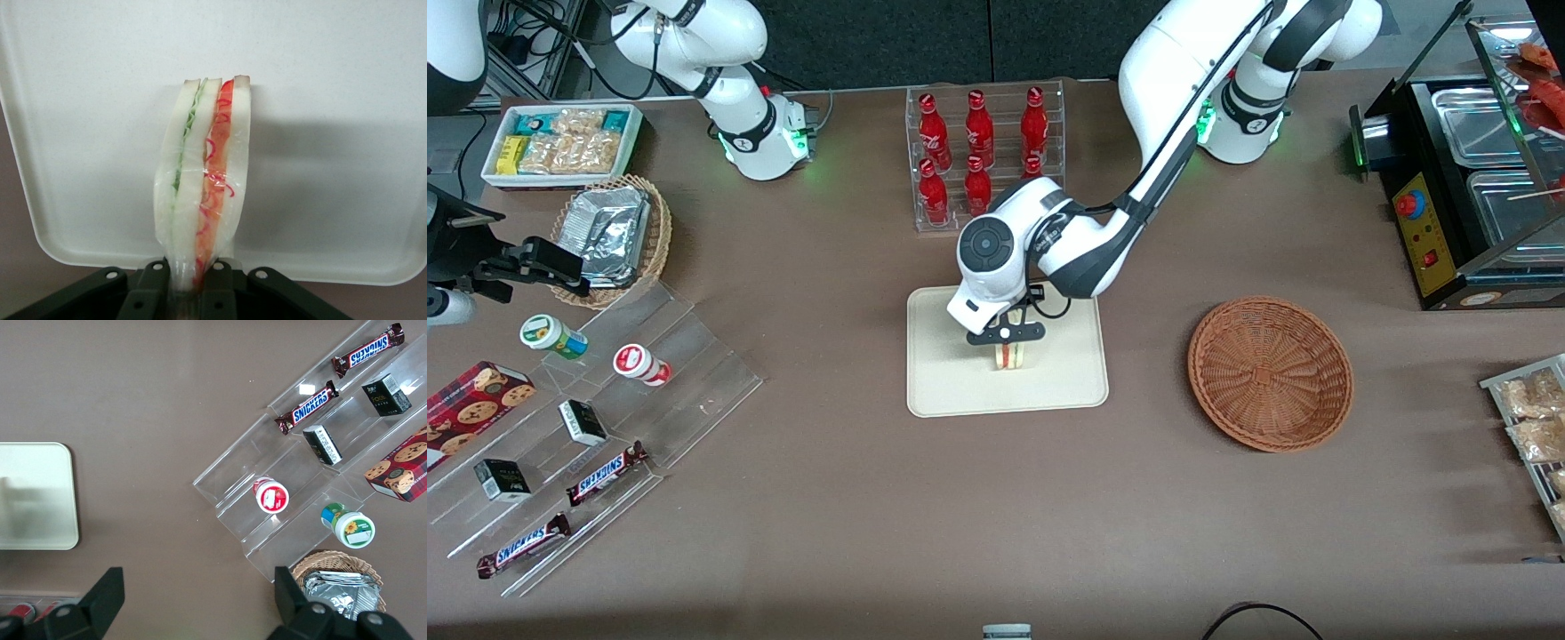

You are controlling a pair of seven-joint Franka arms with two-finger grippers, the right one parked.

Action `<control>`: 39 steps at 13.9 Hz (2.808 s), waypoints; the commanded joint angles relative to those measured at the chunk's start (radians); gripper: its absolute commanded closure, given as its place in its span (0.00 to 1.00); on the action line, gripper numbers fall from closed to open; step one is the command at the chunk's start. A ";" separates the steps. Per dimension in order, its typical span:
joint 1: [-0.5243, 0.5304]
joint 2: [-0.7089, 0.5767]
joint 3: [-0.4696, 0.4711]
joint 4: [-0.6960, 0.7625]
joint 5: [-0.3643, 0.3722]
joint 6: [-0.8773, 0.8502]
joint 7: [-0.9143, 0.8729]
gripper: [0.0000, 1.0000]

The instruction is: Place sandwich from basket to tray

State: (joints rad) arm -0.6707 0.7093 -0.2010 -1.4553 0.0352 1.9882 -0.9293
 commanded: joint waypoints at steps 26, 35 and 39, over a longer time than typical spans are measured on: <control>0.061 -0.097 0.018 0.038 0.072 -0.052 -0.069 0.00; 0.347 -0.275 0.015 0.007 0.023 -0.271 0.100 0.00; 0.459 -0.335 0.015 0.006 0.003 -0.406 0.256 0.00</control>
State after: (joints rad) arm -0.2519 0.4319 -0.1758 -1.4094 0.0553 1.6232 -0.7340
